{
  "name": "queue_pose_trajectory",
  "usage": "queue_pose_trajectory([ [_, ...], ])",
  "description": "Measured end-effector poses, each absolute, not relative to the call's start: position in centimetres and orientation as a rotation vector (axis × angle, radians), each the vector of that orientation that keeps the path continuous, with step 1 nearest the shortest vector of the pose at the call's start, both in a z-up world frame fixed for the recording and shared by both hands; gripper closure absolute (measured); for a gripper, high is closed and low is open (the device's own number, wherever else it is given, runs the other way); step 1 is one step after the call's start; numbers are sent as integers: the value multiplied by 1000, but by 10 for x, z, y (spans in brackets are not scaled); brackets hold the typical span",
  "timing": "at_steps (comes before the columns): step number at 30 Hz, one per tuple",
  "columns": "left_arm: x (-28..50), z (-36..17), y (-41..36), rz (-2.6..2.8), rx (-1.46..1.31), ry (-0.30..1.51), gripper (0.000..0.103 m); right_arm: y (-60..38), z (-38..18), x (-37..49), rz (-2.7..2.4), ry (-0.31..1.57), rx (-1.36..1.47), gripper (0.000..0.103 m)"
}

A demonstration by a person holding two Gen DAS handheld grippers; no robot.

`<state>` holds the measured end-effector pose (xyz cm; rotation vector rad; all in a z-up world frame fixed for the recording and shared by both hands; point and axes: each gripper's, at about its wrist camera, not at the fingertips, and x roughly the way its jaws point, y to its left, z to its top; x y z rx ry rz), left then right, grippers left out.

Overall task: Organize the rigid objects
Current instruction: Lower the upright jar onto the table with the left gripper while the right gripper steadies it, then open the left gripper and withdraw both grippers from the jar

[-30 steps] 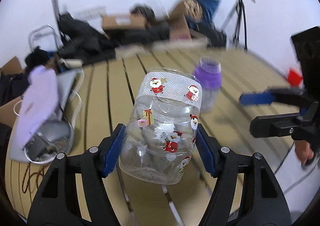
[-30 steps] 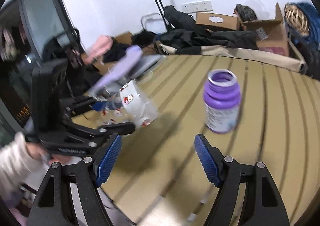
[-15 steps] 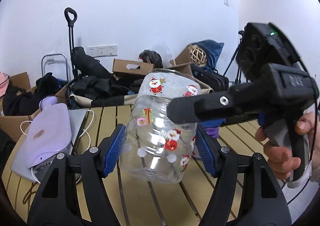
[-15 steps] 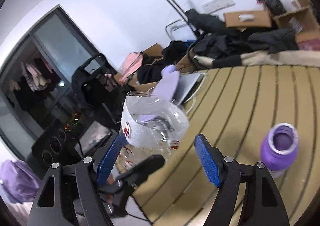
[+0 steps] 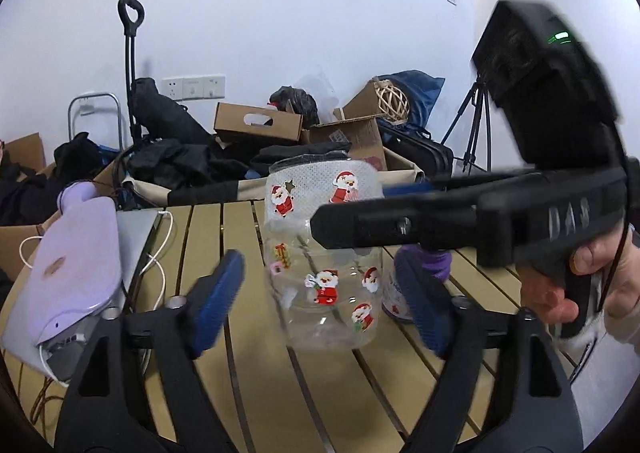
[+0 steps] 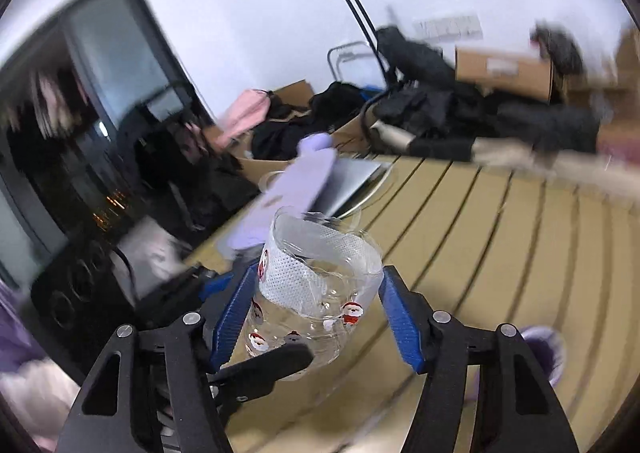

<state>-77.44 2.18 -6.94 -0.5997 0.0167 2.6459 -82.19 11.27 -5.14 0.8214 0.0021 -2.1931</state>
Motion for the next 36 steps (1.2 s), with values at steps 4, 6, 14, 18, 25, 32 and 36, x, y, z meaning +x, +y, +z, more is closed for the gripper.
queue_pose_trajectory([
  [4,-804,-68,31,2647,-610,54,41,91,-45,-813,-2241,321,670,35],
  [6,-816,-67,32,2678,-584,81,43,82,-44,-816,-2270,444,614,35],
  [14,-854,-92,39,2682,-668,70,43,91,-67,-864,-2246,392,646,33],
  [18,-839,-102,46,2678,-679,103,41,91,-79,-854,-2267,446,673,33],
  [25,-799,-128,46,2614,-964,155,41,90,-100,-804,-2276,476,669,33],
  [32,-783,-155,34,2662,-1119,79,42,85,-134,-797,-2240,386,800,33],
  [36,-772,-152,26,2677,-1137,84,27,100,-120,-772,-2236,344,812,33],
])
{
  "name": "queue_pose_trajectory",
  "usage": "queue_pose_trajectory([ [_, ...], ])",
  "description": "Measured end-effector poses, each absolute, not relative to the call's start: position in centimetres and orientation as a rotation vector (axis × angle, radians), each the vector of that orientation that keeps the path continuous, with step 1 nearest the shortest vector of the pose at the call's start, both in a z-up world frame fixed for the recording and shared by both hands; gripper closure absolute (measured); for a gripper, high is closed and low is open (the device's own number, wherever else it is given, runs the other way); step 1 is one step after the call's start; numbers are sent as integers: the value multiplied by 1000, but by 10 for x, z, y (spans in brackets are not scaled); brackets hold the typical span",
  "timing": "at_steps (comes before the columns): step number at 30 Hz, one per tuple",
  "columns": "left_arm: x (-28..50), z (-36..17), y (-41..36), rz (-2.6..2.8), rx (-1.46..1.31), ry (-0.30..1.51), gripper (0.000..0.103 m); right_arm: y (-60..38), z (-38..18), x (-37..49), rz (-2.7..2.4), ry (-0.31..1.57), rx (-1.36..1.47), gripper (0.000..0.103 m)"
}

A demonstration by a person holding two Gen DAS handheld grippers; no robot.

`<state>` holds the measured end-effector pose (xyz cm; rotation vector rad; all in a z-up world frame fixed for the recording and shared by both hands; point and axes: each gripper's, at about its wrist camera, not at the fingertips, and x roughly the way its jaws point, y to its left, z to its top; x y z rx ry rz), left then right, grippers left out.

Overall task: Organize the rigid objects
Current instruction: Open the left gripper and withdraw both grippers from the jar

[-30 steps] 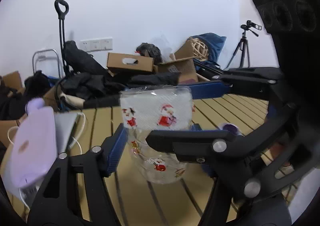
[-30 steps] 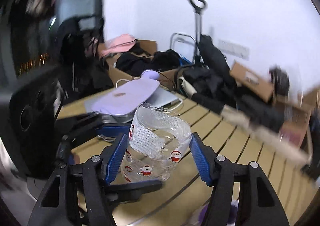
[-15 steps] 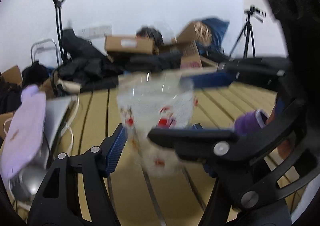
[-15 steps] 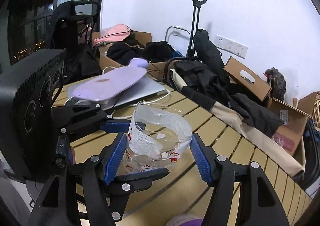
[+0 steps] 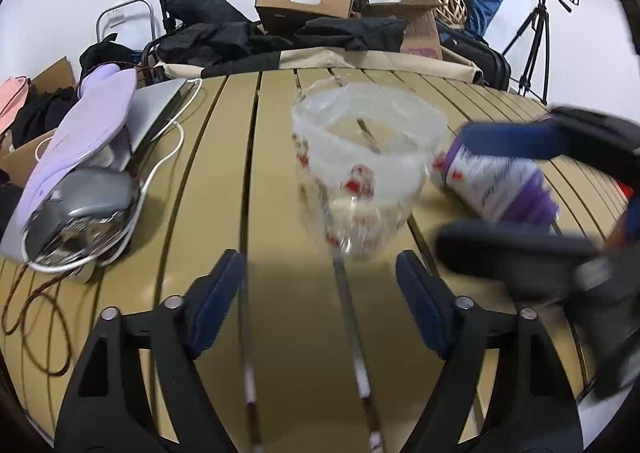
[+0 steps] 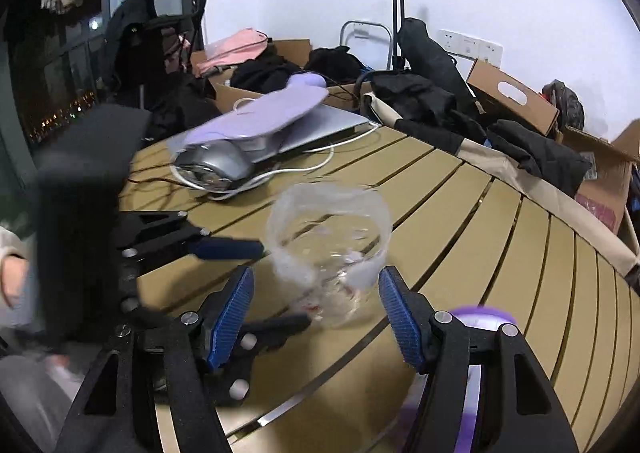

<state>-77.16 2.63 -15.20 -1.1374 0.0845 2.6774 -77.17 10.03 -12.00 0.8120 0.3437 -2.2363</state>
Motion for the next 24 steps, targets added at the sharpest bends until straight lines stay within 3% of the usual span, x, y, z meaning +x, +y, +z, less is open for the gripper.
queue_pose_trajectory([
  [4,-743,-133,17,2685,-1127,129,24,131,-98,-739,-2271,340,823,32],
  [8,-703,-100,-6,2754,-1092,115,4,173,-85,-710,-2393,356,920,27],
  [17,-605,-33,-27,2899,-966,45,2,222,-28,-634,-2493,96,978,27],
  [24,-490,47,-46,2938,-922,-139,0,227,49,-529,-2544,-24,919,27],
])
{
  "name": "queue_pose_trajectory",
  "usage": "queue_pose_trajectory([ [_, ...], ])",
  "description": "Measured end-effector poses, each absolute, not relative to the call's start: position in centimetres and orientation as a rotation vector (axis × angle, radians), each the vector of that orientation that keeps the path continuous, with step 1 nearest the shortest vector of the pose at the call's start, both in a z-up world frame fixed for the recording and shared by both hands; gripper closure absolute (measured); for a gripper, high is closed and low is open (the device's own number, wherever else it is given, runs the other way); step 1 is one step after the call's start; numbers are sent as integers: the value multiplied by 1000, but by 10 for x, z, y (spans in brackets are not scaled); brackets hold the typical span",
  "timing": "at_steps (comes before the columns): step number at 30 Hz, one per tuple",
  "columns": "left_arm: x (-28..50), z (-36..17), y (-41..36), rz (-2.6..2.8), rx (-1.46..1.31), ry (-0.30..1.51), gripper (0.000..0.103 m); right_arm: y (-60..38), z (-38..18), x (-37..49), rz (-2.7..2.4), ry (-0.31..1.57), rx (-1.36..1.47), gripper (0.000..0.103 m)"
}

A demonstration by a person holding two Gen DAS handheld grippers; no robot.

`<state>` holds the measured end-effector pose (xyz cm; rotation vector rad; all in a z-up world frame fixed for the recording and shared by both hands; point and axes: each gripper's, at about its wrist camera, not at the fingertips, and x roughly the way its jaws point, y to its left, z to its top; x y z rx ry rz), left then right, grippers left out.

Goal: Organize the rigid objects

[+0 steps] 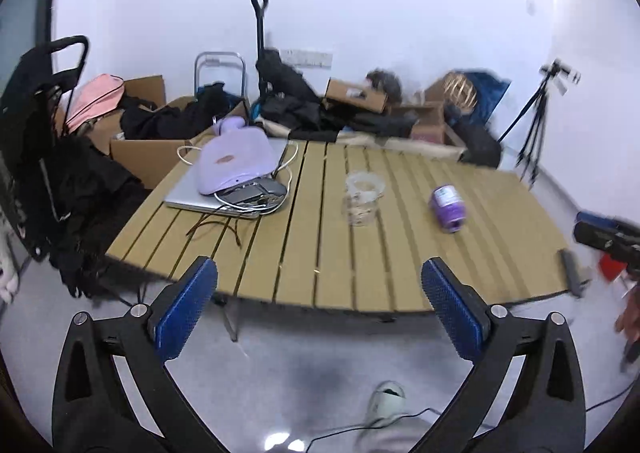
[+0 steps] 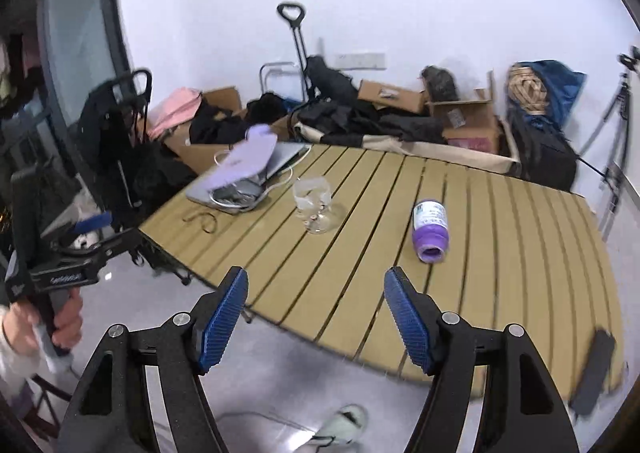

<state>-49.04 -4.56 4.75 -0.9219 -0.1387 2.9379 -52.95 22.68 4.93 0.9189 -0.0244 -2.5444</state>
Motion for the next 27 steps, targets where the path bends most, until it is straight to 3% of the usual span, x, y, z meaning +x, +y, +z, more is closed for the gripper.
queue_pose_trajectory([
  [7,-312,107,-45,2997,-823,-84,0,250,105,-373,-2533,-79,825,27],
  [13,-168,122,-53,3012,-662,-121,0,260,113,-231,-2437,-52,716,23],
  [16,-107,102,-57,3028,-662,-148,0,262,93,-162,-2398,-74,740,23],
  [22,8,19,-31,3169,-413,5,0,259,34,-51,-2448,9,638,21],
  [27,15,-15,-32,3172,-573,-133,0,231,-23,-12,-2609,112,605,18],
])
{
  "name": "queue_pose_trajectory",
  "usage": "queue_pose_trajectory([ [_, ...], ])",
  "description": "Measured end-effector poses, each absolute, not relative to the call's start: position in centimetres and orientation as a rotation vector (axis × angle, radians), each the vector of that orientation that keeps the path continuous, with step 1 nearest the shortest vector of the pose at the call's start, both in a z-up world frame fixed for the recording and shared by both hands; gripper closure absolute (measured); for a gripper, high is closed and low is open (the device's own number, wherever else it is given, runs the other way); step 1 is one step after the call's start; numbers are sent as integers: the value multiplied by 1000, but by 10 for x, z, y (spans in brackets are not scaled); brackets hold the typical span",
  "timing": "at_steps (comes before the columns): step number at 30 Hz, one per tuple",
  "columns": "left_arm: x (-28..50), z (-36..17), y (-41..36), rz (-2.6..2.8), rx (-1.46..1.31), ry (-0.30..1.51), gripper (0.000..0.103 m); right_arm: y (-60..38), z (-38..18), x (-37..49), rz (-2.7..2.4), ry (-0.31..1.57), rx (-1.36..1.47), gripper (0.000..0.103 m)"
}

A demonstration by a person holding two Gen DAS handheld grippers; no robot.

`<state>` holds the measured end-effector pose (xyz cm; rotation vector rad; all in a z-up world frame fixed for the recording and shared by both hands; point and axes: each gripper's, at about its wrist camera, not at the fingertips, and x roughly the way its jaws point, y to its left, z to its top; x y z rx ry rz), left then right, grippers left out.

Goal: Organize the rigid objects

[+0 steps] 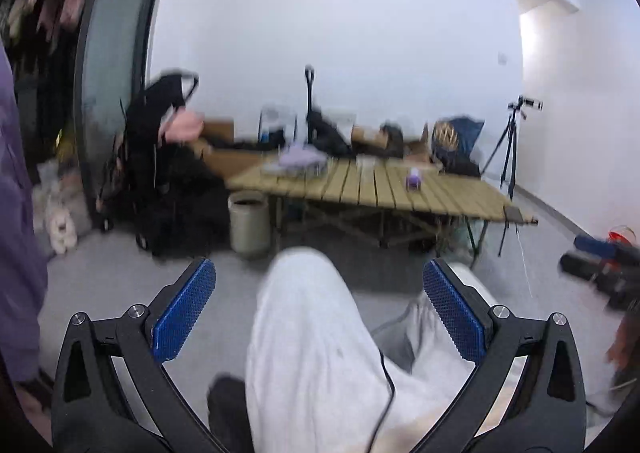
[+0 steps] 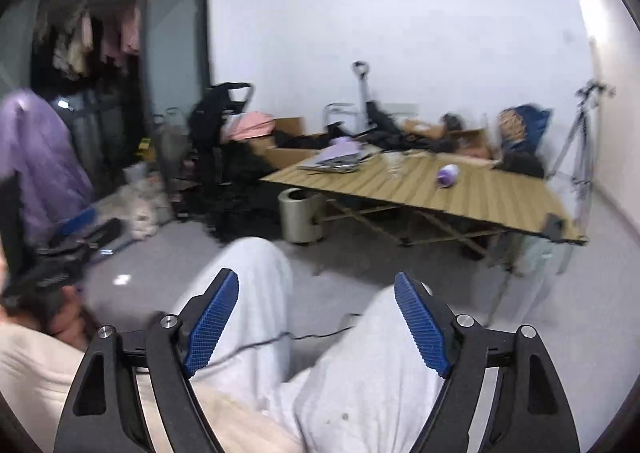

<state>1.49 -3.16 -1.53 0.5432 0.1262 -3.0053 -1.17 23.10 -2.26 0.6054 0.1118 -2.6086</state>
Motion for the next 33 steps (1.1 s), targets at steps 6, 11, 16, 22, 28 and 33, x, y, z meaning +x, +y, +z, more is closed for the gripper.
queue_pose_trajectory([
  [6,34,-3,-23,-2990,428,68,0,228,-47,-5,-2560,-4,654,18],
  [11,38,-5,-20,-3006,422,61,0,233,-38,3,-2575,1,605,18],
  [16,44,-5,-25,-3008,417,69,0,230,-35,7,-2587,29,566,18],
  [22,48,-5,-27,-3012,408,65,0,232,-35,7,-2586,25,568,18],
  [28,48,-5,-28,-3009,409,64,0,236,-34,7,-2592,9,559,18],
  [33,49,-5,-30,-3008,411,65,0,234,-35,9,-2588,11,565,18],
])
